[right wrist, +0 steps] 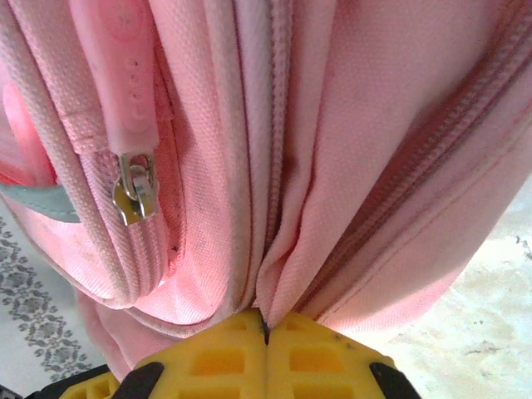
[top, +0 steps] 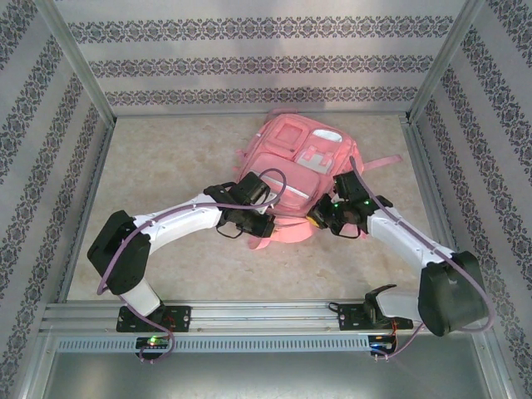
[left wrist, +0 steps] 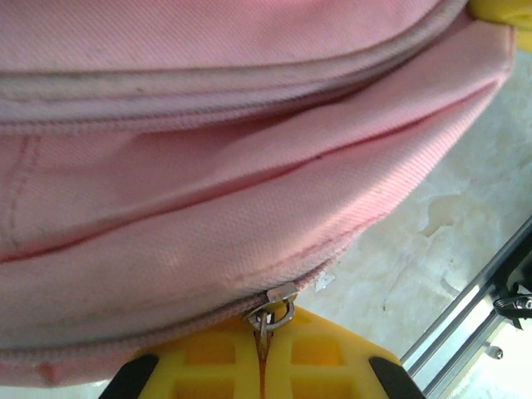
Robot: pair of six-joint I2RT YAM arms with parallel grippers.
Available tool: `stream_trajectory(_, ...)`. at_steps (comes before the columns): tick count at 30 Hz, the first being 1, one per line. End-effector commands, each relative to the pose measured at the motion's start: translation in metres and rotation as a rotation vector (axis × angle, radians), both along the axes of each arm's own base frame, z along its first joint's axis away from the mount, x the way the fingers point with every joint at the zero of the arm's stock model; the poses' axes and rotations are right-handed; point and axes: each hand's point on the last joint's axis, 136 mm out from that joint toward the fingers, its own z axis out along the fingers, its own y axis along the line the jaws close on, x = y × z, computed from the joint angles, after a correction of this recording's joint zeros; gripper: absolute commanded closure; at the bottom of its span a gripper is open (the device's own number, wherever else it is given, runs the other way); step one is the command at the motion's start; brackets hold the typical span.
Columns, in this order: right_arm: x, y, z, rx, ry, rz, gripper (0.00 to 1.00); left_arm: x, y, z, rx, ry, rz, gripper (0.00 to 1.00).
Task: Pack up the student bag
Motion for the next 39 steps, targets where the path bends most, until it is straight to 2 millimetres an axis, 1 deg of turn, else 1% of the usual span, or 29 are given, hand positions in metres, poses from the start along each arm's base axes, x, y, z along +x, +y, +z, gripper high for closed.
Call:
stream_trajectory(1, 0.03, -0.011, 0.006, -0.076, -0.09, 0.014, 1.0, -0.009, 0.005, 0.008, -0.012, 0.004, -0.031, 1.0)
stream_trajectory(4, 0.045, 0.0, 0.006, -0.075, -0.103, 0.068, 0.99, -0.021, -0.005, 0.011, -0.014, -0.004, -0.087, 1.0)
stream_trajectory(6, 0.053, 0.003, 0.008, -0.089, -0.116, 0.085, 0.97, -0.026, -0.011, 0.011, -0.017, -0.002, -0.104, 1.0)
stream_trajectory(10, 0.061, -0.001, 0.018, -0.116, -0.141, 0.077, 0.93, -0.03, -0.026, 0.014, -0.054, -0.011, -0.118, 1.0)
stream_trajectory(11, 0.061, -0.002, 0.021, -0.125, -0.149, 0.078, 0.89, -0.029, -0.031, 0.015, -0.065, -0.017, -0.121, 1.0)
stream_trajectory(12, 0.059, -0.005, 0.023, -0.136, -0.151, 0.08, 0.82, -0.028, -0.037, 0.015, -0.074, -0.019, -0.124, 1.0)
stream_trajectory(13, 0.055, -0.008, 0.026, -0.145, -0.151, 0.08, 0.75, -0.027, -0.043, 0.017, -0.084, -0.022, -0.13, 1.0)
stream_trajectory(15, 0.046, -0.015, 0.028, -0.17, -0.139, 0.071, 0.65, -0.024, -0.055, 0.019, -0.095, -0.025, -0.145, 1.0)
stream_trajectory(16, 0.04, -0.019, 0.029, -0.179, -0.131, 0.067, 0.62, -0.023, -0.062, 0.021, -0.102, -0.026, -0.155, 1.0)
stream_trajectory(18, 0.026, -0.024, 0.033, -0.174, -0.114, 0.045, 0.59, -0.021, -0.074, 0.025, -0.118, -0.027, -0.17, 1.0)
stream_trajectory(19, 0.018, -0.027, 0.035, -0.16, -0.102, 0.023, 0.58, -0.02, -0.078, 0.028, -0.126, -0.027, -0.175, 1.0)
stream_trajectory(22, -0.001, -0.025, 0.039, -0.08, -0.061, -0.047, 0.55, -0.017, -0.085, 0.032, -0.143, -0.032, -0.181, 1.0)
stream_trajectory(24, -0.008, -0.017, 0.039, -0.01, -0.041, -0.07, 0.54, -0.017, -0.087, 0.033, -0.147, -0.032, -0.18, 1.0)
stream_trajectory(27, -0.016, -0.005, 0.035, 0.024, -0.014, -0.079, 0.51, -0.018, -0.087, 0.034, -0.15, -0.031, -0.181, 1.0)
stream_trajectory(32, -0.017, 0.008, 0.019, 0.072, 0.052, -0.108, 0.5, -0.02, -0.086, 0.032, -0.154, -0.027, -0.172, 1.0)
stream_trajectory(35, -0.01, 0.011, 0.016, 0.067, 0.041, -0.113, 0.51, -0.02, -0.086, 0.034, -0.158, -0.029, -0.17, 1.0)
stream_trajectory(39, -0.002, 0.012, 0.004, 0.037, 0.032, -0.094, 0.58, -0.021, -0.087, 0.035, -0.161, -0.033, -0.171, 1.0)
